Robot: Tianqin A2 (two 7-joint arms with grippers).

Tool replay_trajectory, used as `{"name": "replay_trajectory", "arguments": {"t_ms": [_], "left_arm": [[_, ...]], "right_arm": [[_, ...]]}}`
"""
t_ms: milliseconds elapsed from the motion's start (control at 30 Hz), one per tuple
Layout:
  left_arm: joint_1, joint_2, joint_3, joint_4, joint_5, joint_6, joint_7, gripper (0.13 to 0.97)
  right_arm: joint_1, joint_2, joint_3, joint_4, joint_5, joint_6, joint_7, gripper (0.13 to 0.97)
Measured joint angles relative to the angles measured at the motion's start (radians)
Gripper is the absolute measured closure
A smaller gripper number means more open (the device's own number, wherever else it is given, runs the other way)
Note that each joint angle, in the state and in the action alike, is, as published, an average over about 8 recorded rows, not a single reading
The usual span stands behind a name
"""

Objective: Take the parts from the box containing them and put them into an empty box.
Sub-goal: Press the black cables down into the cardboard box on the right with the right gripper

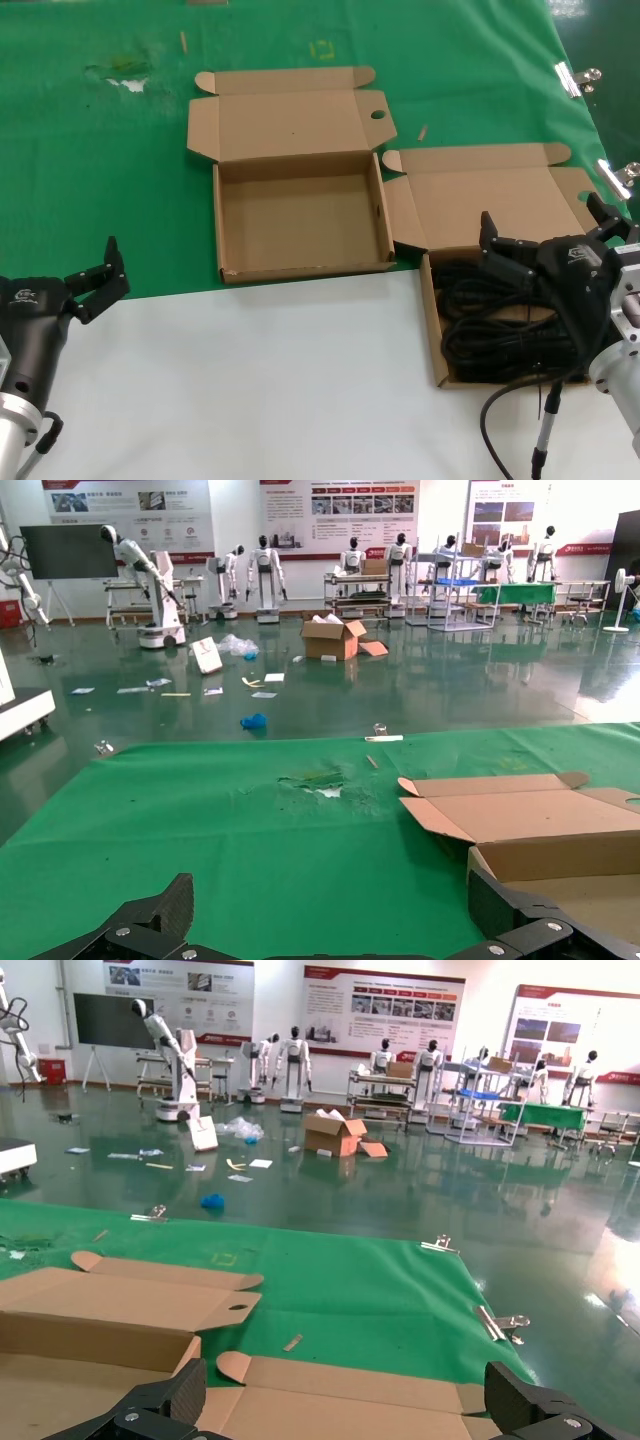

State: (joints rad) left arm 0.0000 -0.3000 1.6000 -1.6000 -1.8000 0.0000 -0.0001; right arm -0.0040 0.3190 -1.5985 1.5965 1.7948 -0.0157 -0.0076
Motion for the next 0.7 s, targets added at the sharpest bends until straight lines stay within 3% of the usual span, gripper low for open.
{"name": "replay_trajectory", "arguments": {"t_ms": [700], "left_arm": [[0.0, 0.0, 0.0, 0.0, 0.0, 0.0, 0.0, 0.132]], "right_arm": [[0.0, 0.0, 0.0, 0.0, 0.0, 0.0, 0.0, 0.129]]}}
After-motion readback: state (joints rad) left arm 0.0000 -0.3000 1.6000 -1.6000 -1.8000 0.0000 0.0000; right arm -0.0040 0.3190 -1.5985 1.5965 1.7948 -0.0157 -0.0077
